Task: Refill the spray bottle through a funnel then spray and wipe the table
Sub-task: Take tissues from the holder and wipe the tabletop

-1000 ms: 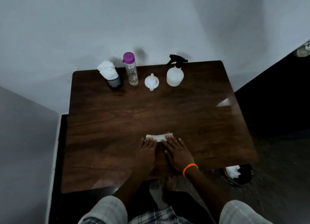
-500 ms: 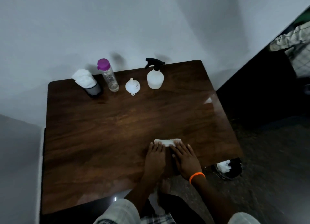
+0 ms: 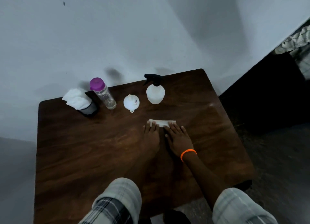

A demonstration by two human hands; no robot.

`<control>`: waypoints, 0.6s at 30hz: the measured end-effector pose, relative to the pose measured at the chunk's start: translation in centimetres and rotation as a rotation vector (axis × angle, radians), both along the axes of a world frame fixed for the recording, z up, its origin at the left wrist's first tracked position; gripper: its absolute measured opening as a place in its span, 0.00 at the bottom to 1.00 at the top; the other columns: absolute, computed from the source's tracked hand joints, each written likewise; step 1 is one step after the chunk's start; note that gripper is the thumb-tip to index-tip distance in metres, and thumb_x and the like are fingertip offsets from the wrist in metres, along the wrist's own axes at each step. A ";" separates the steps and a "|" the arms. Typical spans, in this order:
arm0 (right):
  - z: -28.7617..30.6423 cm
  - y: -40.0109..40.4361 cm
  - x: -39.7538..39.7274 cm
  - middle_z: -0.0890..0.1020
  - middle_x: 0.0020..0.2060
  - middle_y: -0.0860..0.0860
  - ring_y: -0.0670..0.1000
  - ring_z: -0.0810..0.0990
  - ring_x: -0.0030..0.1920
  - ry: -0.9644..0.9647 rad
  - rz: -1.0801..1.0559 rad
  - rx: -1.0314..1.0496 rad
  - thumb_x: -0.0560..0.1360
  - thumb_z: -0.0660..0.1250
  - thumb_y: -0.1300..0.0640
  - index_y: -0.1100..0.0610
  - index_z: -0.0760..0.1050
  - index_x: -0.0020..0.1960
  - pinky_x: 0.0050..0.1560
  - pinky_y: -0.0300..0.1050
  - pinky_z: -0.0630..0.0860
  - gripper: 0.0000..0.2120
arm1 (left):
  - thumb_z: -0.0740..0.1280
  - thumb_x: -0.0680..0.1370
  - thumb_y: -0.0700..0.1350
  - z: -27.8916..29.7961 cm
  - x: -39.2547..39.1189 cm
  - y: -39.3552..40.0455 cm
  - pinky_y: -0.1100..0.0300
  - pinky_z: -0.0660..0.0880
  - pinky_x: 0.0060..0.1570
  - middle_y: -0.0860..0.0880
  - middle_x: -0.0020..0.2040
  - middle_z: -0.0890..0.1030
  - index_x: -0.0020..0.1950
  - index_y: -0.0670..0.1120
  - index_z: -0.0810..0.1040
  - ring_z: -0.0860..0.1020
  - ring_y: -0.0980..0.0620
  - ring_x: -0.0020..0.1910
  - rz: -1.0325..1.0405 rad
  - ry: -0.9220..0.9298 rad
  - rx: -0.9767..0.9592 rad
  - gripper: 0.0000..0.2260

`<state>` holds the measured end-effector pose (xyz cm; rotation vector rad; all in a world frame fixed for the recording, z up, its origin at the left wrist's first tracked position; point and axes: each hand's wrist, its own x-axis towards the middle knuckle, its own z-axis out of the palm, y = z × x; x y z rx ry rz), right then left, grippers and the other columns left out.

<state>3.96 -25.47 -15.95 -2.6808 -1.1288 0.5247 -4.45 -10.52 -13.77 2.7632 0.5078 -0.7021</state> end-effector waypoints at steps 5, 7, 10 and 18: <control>0.2 4.9 2.8 0.56 0.81 0.49 0.50 0.50 0.82 0.013 -0.010 -0.023 0.85 0.48 0.45 0.45 0.55 0.81 0.80 0.55 0.45 0.25 | 0.56 0.85 0.55 0.6 3.9 4.4 0.44 0.44 0.80 0.44 0.83 0.51 0.83 0.45 0.53 0.46 0.41 0.82 0.003 -0.046 0.039 0.29; 0.3 6.4 3.5 0.56 0.81 0.49 0.51 0.50 0.82 0.014 -0.002 -0.017 0.85 0.49 0.45 0.45 0.55 0.81 0.80 0.55 0.45 0.25 | 0.54 0.85 0.54 1.0 4.7 5.6 0.44 0.47 0.80 0.44 0.82 0.58 0.81 0.45 0.60 0.51 0.41 0.82 0.014 -0.102 0.106 0.26; 0.3 7.8 4.6 0.57 0.81 0.50 0.51 0.50 0.82 0.026 0.005 0.001 0.85 0.49 0.45 0.45 0.55 0.81 0.80 0.55 0.44 0.25 | 0.55 0.85 0.53 1.3 5.6 6.7 0.45 0.52 0.79 0.44 0.79 0.65 0.78 0.45 0.66 0.57 0.41 0.80 0.016 -0.122 0.165 0.23; 0.7 5.4 9.6 0.59 0.81 0.50 0.49 0.52 0.81 -0.009 0.137 -0.018 0.85 0.51 0.46 0.46 0.60 0.80 0.80 0.54 0.47 0.23 | 0.60 0.83 0.48 3.0 7.5 3.6 0.47 0.66 0.70 0.42 0.70 0.75 0.73 0.40 0.70 0.68 0.42 0.73 -0.055 -0.120 0.144 0.21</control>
